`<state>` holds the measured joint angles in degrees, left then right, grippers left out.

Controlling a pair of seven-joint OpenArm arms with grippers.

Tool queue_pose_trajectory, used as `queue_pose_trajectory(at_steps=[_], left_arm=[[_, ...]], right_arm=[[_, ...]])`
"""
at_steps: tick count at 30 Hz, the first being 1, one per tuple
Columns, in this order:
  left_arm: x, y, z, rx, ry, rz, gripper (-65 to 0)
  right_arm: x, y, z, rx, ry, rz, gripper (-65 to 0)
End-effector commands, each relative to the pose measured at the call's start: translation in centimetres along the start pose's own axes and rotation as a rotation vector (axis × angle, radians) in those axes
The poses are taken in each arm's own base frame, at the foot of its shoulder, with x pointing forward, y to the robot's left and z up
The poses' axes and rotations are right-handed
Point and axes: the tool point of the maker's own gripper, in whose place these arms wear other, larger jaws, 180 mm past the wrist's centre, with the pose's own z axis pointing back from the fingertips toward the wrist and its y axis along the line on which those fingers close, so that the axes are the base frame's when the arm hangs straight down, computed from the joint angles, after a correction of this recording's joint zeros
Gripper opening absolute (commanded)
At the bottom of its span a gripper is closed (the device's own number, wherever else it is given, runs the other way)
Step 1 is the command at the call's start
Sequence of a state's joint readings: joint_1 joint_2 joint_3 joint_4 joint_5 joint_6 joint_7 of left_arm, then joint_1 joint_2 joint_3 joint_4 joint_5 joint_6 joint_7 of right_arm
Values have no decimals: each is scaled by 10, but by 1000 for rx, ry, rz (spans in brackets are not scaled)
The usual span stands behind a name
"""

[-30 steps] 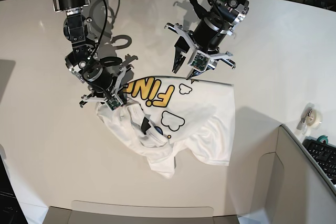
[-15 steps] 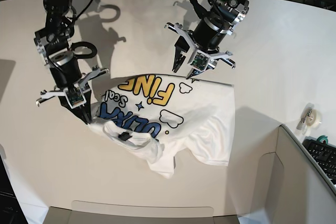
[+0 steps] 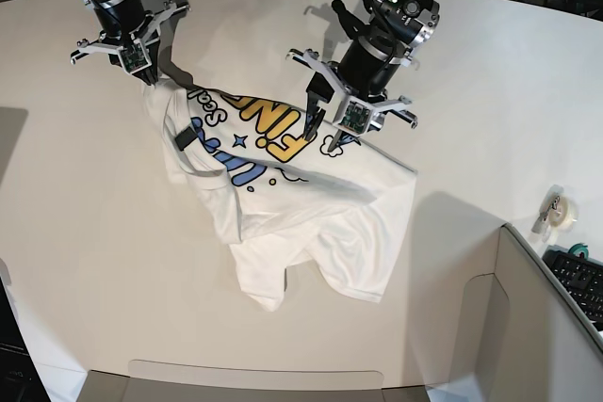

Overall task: Layout the t-shirt on the table in an organized manner, then fold the t-shirt properly
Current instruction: 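Grasp the shirt fabric with both grippers near the printed lettering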

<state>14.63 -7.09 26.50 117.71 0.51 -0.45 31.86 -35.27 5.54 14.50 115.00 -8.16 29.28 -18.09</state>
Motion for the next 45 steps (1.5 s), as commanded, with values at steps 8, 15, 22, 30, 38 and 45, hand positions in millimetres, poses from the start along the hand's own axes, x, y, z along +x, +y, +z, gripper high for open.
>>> queue_pose_trajectory(at_steps=[8, 15, 22, 30, 38, 45], left_arm=[[18, -10, -3, -31, -64, -6, -453], [11, -11, -6, -32, -44, -2, -451], [21, -25, -52, -136, 27, 178, -383], [50, -61, -103, -325, 79, 433, -383], [18, -57, -140, -357, 217, 706, -387], [-9, -59, -154, -353, 311, 775, -387]], right_arm=[[48, 1, 24, 119, -255, -174, -650], [56, 12, 14, 218, -238, -204, -650], [7, 29, 2, 206, 19, 16, -650], [-20, 28, 2, 97, 143, 191, -650], [-23, 32, 3, 86, 155, 199, -650], [-20, 31, 1, 81, 148, 200, -650]])
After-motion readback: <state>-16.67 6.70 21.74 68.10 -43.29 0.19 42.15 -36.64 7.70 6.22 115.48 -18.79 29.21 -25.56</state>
